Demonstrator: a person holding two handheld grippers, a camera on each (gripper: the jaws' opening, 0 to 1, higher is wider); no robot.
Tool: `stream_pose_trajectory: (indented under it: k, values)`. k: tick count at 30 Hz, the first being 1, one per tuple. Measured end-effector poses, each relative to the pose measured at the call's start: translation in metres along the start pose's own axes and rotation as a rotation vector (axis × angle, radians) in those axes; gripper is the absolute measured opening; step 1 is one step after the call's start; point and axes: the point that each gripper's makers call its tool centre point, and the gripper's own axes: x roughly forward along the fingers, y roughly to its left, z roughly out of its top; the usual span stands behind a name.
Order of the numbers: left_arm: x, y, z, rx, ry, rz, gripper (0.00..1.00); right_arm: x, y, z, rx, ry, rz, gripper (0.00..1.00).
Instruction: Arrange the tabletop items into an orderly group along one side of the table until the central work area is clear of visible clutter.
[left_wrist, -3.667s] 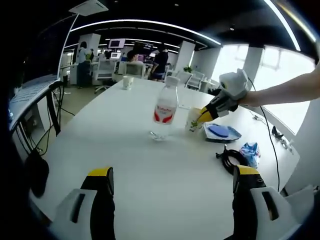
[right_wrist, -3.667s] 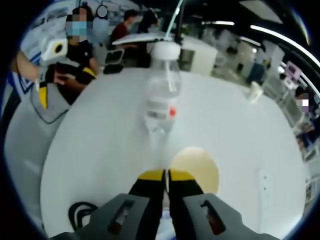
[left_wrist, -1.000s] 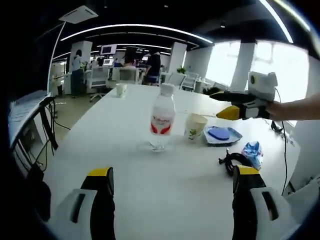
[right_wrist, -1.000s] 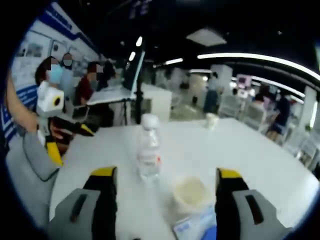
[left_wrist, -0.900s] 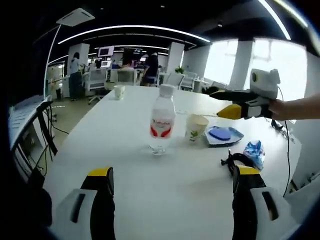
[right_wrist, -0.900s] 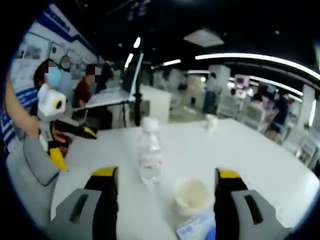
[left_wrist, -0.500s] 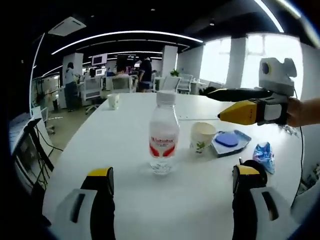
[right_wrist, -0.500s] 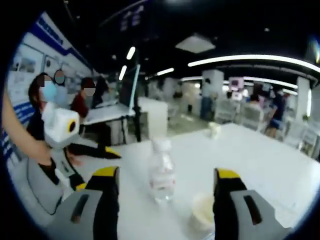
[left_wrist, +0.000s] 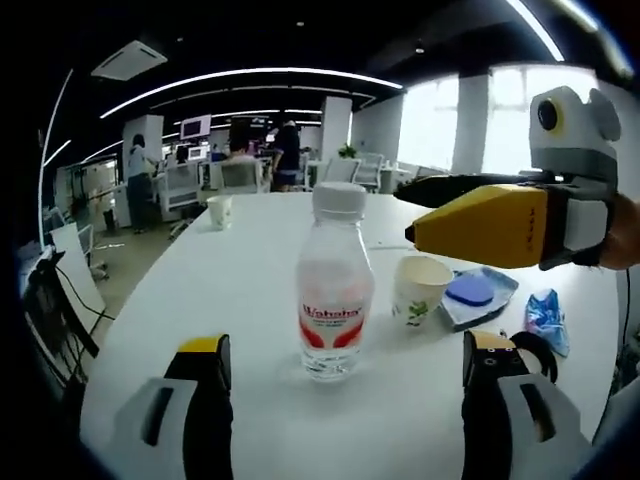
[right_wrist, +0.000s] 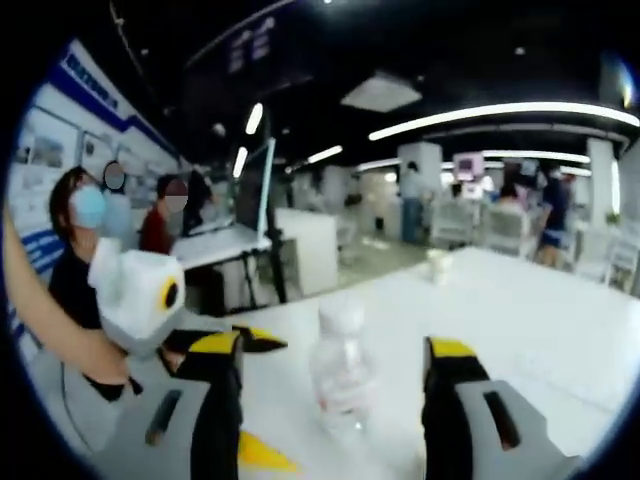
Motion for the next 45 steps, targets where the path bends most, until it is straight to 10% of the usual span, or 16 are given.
stream_pose_trajectory:
  k: [16, 27, 31, 45]
  values:
    - [0.043, -0.003, 0.002, 0.003, -0.026, -0.018, 0.84, 0.034, -0.001, -0.005, 0.039, -0.007, 0.024, 0.49]
    - [0.051, 0.001, -0.006, 0.019, -0.009, 0.005, 0.54, 0.041, -0.002, -0.008, -0.019, 0.000, 0.058, 0.21]
    - [0.051, 0.012, -0.006, 0.033, -0.003, 0.048, 0.40, 0.039, -0.004, -0.007, -0.028, -0.006, 0.076, 0.21]
    - [0.063, 0.000, 0.005, 0.072, -0.007, 0.031, 0.38, 0.027, -0.016, 0.000, -0.055, -0.021, 0.037, 0.19]
